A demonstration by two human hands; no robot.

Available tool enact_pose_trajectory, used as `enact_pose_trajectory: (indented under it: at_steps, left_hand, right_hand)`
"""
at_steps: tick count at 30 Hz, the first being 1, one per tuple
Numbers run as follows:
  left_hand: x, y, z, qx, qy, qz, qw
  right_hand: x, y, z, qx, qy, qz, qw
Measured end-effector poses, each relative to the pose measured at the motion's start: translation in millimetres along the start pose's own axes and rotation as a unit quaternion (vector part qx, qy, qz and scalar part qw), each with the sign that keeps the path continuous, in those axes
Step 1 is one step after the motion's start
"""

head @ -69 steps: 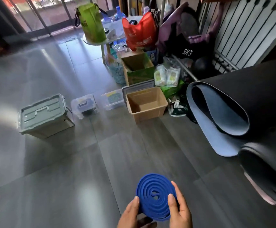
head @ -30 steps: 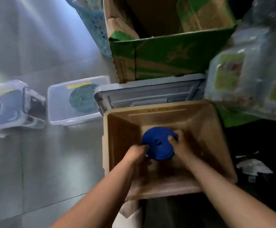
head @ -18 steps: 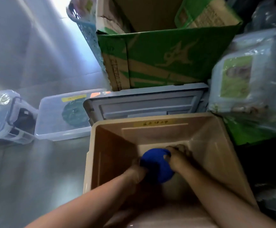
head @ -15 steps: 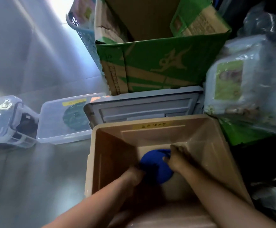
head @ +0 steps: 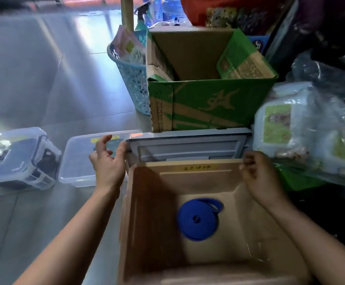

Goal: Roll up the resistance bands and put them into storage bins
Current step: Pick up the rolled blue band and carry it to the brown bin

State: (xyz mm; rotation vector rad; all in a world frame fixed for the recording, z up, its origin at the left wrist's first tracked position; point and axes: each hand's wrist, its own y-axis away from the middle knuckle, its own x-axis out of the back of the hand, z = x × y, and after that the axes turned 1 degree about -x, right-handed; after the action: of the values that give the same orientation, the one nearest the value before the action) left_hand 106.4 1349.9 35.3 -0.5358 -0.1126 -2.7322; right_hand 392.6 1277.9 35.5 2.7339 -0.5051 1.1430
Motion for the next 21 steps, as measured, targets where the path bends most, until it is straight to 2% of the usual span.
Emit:
enact_pose_trajectory:
  at_steps: [3, 7, 9, 11, 13, 17, 21]
  left_hand:
    - [-9.3, -17.6, 0.9, 0.053, 0.055, -0.13, 0.989]
    - [-10.1, -24.0, 5.7, 0.046, 0.031, -0.185, 0.981]
    - [-6.7, -24.4, 7.5, 0.049, 0.057, -0.174, 0.982]
    - [-0.1, -25.8, 9.9, 0.049, 0.075, -0.145, 0.985]
    - [10.5, -27.1, 13.7, 0.025, 0.086, -0.13, 0.987]
    - [39.2, -24.2, 20.7, -0.011, 0.107, -0.147, 0.983]
    - [56.5, -14.1, 25.1, -0.053, 0.12, -0.121, 0.984]
  right_hand:
    - [-2.6, -10.3, -10.5, 0.03, 0.047, 0.028, 0.998]
    - [-3.1, -25.6, -26.6, -0.031, 0.107, 0.009, 0.994]
    - [1.3, -35.7, -36.3, -0.079, 0.155, -0.019, 0.985]
    - [4.0, -42.8, -43.6, -0.077, 0.242, -0.049, 0.966]
    - [6.4, -45.7, -45.9, -0.067, 0.281, -0.063, 0.955]
    - [11.5, -42.7, -40.1, -0.009, 0.274, -0.042, 0.961]
    - [22.1, -26.5, -44.0, 0.049, 0.263, 0.009, 0.964]
